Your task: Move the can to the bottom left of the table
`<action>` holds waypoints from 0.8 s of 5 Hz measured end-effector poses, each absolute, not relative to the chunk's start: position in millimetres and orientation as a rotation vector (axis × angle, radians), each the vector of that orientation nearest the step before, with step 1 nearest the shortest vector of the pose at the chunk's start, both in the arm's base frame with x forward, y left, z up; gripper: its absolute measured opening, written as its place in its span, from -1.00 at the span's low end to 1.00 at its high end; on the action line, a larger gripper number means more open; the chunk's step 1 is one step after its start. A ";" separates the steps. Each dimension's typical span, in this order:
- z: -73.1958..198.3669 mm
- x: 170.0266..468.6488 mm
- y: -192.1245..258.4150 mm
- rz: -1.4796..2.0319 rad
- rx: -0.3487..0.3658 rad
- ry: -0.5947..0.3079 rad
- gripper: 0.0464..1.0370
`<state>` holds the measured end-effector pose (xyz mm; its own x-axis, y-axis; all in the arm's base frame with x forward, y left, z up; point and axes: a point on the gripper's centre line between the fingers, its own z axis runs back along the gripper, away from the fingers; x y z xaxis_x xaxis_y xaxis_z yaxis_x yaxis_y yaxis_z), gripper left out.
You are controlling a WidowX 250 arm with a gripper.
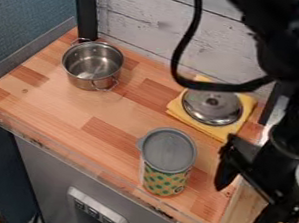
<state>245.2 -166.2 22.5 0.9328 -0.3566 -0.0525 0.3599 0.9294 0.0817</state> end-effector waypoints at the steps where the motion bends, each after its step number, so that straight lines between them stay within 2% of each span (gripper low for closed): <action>1: 17.0 255.3 -133.1 -0.273 0.099 0.061 0.93; 2: 24.2 268.6 -97.8 -0.201 0.077 0.064 0.93; 3: 24.6 276.9 -47.4 -0.113 0.060 0.107 0.93; 4: 25.1 276.3 -20.8 -0.106 0.050 0.137 0.93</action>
